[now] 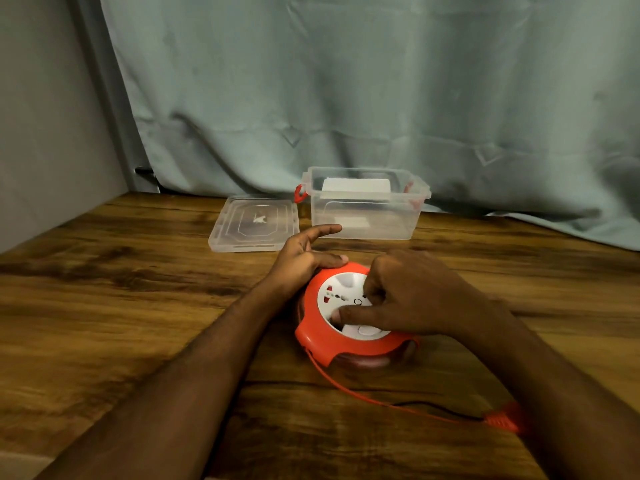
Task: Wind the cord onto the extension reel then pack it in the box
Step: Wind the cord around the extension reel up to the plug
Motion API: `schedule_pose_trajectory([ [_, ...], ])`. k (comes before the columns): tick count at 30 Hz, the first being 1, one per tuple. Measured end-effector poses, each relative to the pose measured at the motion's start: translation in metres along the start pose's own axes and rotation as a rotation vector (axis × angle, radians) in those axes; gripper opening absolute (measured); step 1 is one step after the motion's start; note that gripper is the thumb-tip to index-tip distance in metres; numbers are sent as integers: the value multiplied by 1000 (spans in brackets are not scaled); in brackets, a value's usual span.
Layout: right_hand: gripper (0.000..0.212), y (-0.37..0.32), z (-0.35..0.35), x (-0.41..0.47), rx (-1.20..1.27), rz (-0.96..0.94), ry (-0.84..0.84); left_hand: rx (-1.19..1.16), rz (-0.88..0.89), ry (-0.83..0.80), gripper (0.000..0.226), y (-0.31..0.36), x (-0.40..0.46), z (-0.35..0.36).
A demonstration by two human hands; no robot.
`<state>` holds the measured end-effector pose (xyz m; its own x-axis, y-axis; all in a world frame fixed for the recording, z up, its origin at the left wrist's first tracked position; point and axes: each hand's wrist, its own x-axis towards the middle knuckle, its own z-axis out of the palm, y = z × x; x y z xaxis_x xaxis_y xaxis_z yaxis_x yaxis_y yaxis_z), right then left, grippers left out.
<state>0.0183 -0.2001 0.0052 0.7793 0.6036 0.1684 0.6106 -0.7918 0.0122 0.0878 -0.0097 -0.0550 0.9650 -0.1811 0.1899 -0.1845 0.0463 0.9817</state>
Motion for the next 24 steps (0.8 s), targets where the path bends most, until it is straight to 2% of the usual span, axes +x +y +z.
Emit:
schedule_pose_trajectory([
  [2, 50, 4, -5, -1, 62, -23, 23, -21, -10, -4, 59, -1, 1, -1],
  [4, 15, 12, -12, -3, 174, -31, -26, -38, -14, -15, 60, -2, 2, -1],
  [5, 13, 18, -14, -3, 232, -31, -63, -36, -12, -26, 61, -2, 2, -1],
  [7, 43, 25, -14, -4, 316, -32, -144, -25, -8, -62, 59, 0, 1, -1],
  [9, 54, 26, -14, -5, 323, -48, -195, -10, -13, -114, 58, 5, -3, 0],
  [13, 56, 24, -19, -7, 311, -29, -265, 16, -11, -191, 57, 10, -8, 3],
  [24, 61, 18, -16, -6, 172, -6, -153, 6, -13, -143, 62, 9, -7, 4],
])
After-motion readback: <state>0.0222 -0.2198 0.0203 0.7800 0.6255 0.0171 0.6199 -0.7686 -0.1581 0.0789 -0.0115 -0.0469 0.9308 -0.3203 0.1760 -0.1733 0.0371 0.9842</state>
